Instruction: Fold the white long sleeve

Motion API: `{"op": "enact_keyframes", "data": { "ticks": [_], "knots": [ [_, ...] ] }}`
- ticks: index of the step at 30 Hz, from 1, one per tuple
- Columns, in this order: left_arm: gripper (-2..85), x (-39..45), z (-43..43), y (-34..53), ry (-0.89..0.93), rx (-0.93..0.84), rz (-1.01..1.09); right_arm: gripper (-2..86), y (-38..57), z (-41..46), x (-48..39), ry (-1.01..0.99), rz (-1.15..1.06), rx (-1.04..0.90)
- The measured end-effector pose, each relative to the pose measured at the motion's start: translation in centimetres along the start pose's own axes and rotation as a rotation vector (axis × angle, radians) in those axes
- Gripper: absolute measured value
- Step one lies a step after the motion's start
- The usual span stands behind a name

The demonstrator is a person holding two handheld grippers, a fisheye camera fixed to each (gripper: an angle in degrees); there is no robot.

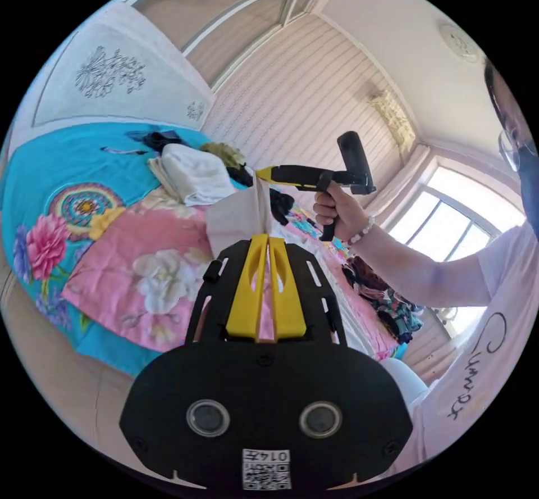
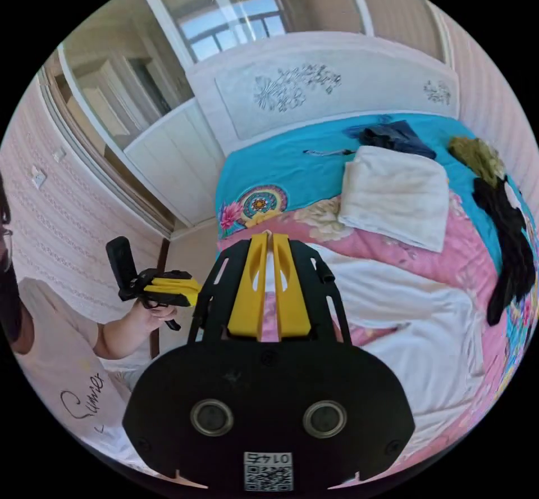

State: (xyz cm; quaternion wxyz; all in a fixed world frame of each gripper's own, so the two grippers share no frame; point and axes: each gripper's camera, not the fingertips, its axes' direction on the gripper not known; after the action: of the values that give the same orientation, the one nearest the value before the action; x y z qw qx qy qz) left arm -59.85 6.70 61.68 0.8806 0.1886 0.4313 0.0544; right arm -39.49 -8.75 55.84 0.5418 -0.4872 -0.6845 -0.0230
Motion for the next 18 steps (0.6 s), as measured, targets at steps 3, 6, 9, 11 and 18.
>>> {"op": "enact_keyframes", "data": {
  "ticks": [3, 6, 9, 11, 18],
  "knots": [
    [-1.0, 5.8, 4.7, -1.8, 0.14, -0.049, 0.12, 0.0, 7.0, -9.9, 3.0, 0.041, 0.146, 0.143],
    [-1.0, 11.6, 9.2, -2.4, 0.284, -0.118, 0.191, 0.2, 14.6, -17.7, 4.2, 0.1, 0.276, 0.25],
    [-1.0, 17.3, 12.9, -2.0, 0.349, -0.197, 0.275, 0.4, 21.8, -23.4, 4.1, 0.18, 0.381, 0.314],
    [-1.0, 20.9, 15.7, -1.0, 0.41, -0.276, 0.311, 0.5, 27.0, -26.5, 4.1, 0.228, 0.461, 0.329],
    [-1.0, 27.8, 22.1, 2.2, 0.416, -0.497, 0.416, 0.7, 39.5, -29.8, 6.4, 0.211, 0.709, 0.345]
  ]
}}
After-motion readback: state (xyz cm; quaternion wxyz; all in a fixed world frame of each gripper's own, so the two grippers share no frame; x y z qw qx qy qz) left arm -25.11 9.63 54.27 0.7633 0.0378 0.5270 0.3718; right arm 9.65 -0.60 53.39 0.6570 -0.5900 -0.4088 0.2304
